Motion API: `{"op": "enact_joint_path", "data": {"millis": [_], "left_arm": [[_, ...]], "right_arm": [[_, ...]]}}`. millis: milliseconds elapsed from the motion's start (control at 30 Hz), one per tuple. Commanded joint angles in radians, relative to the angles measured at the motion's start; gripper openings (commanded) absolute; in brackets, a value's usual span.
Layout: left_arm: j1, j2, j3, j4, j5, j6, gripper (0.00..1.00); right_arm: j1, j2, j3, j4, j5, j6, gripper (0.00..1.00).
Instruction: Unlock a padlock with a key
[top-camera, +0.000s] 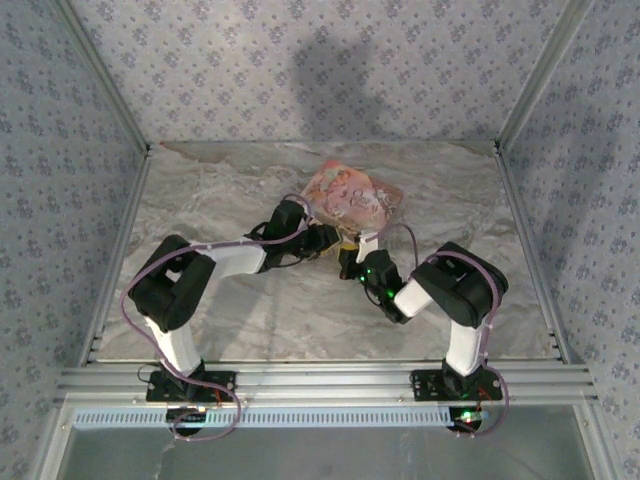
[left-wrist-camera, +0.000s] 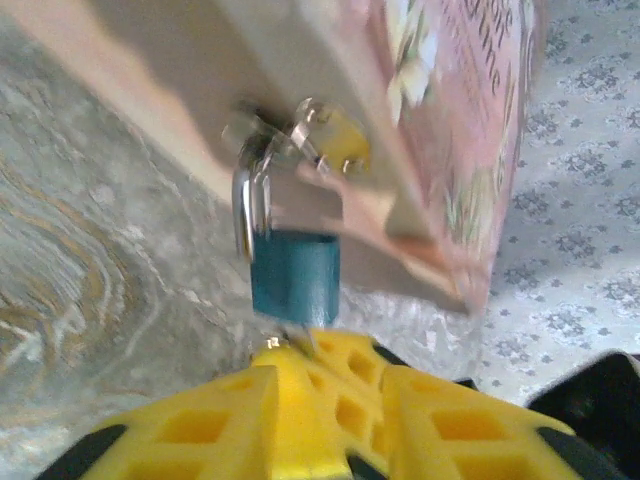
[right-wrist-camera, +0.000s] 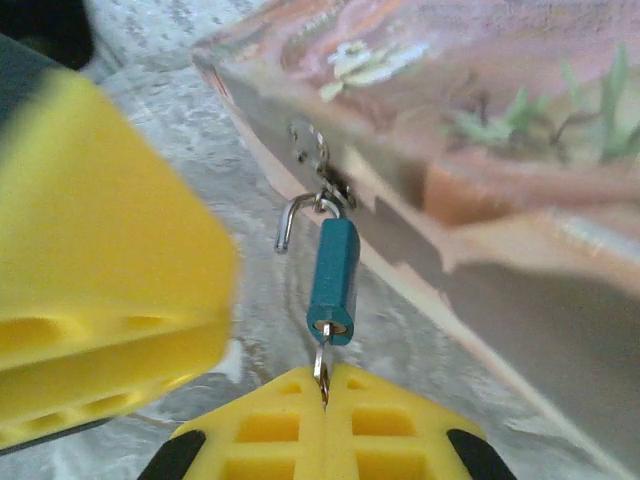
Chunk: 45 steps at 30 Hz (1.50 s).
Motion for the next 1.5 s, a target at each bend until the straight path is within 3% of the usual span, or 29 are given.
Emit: {"op": "enact_joint_path", "data": {"millis": [0, 233, 400, 633, 867, 1100, 1233, 1467], "left_arm": [[0.012, -0.071, 0.006, -0.029, 0.033, 0.026, 0.4], [0.106, -0.165, 0.041, -0.184, 0.014, 0.13, 0.52], [0.208, -0.141, 0.16, -0.326, 0.034, 0.256, 0.6], [0.29, 0.065, 0.427, -0.511, 0.077, 0.427, 0.62], [0.276, 0.325, 0.699, -0.604, 0.171, 0.497, 0.67], [0.252, 0.423, 0.795, -0.627, 0.207, 0.503, 0.66], [0.251, 0.43, 0.765, -0.623, 0.173, 0.5, 0.56], [0.258, 0.417, 0.662, -0.586, 0.136, 0.493, 0.45]], "right_arm": [[-0.013, 0.006, -0.018, -0.021, 0.07, 0.067, 0.0], [-0.035, 0.004, -0.04, -0.017, -0.003, 0.199, 0.0], [-0.053, 0.01, -0.071, 0.024, -0.016, 0.276, 0.0], [-0.071, 0.003, -0.07, 0.007, -0.034, 0.282, 0.0], [-0.078, 0.004, -0.066, 0.006, -0.037, 0.266, 0.0], [-0.085, -0.002, -0.073, -0.005, -0.04, 0.259, 0.0], [-0.092, -0.004, -0.086, 0.004, -0.043, 0.271, 0.0], [-0.111, -0.018, -0.117, 0.016, -0.05, 0.289, 0.17]]}}
